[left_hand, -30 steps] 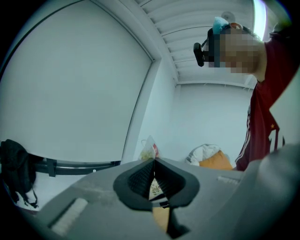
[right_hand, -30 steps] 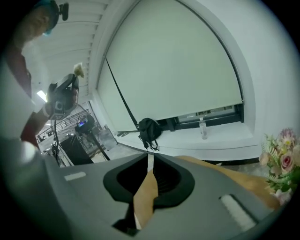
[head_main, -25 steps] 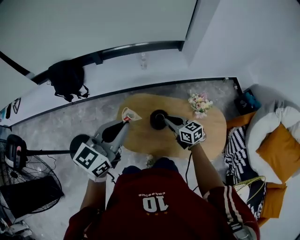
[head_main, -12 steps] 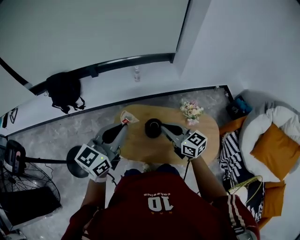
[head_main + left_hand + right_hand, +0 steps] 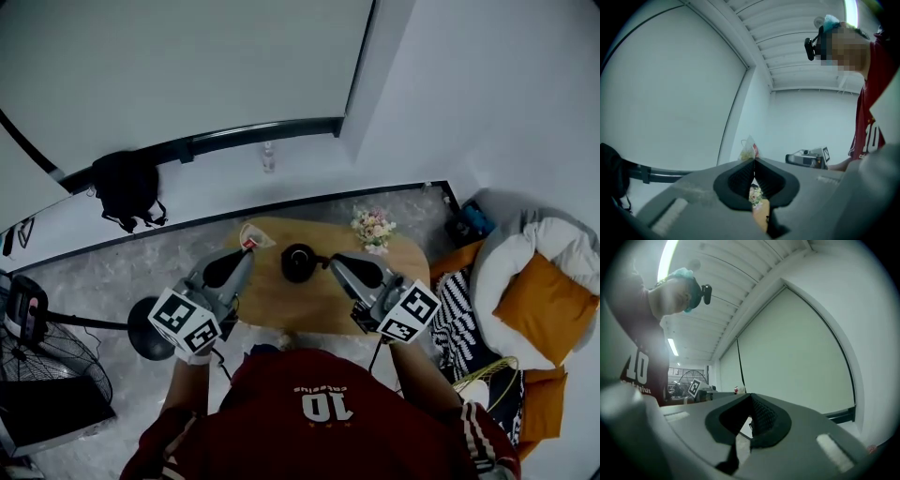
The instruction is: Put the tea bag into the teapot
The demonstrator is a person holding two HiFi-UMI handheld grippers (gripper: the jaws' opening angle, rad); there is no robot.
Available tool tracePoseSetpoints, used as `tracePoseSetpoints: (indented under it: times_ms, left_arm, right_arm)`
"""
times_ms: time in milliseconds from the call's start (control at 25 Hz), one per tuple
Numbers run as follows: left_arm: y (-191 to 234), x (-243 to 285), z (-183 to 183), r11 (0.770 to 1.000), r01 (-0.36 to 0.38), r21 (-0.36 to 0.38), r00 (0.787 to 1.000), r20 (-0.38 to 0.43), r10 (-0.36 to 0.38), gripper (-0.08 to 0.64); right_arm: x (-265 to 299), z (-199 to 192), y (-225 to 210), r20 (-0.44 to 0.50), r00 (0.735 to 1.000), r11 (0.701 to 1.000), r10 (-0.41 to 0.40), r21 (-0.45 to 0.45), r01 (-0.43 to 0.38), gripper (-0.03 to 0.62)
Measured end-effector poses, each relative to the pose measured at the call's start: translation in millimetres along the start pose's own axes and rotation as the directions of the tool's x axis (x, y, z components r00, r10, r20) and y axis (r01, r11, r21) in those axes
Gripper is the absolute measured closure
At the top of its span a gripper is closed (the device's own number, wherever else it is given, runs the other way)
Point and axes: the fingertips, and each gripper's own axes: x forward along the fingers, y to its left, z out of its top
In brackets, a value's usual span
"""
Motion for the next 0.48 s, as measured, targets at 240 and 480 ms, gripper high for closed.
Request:
tracePoseSetpoints:
  times_ms: [240, 480]
  left_arm:
    - [-34, 13, 5, 1.0, 0.025, 0.009, 1.0, 0.013, -0.025, 0.555]
    - [-64, 22, 9, 0.999, 0.054, -0.008, 0.998, 0.039, -0.053, 0.555]
  right_arm:
    - [-34, 38, 20, 0.029, 0.998, 0.991, -0.054, -0.124, 0.058, 0.592]
    - [-61, 63, 45, 0.081, 0.996, 0.979, -0.049, -0.195, 0.064, 0.592]
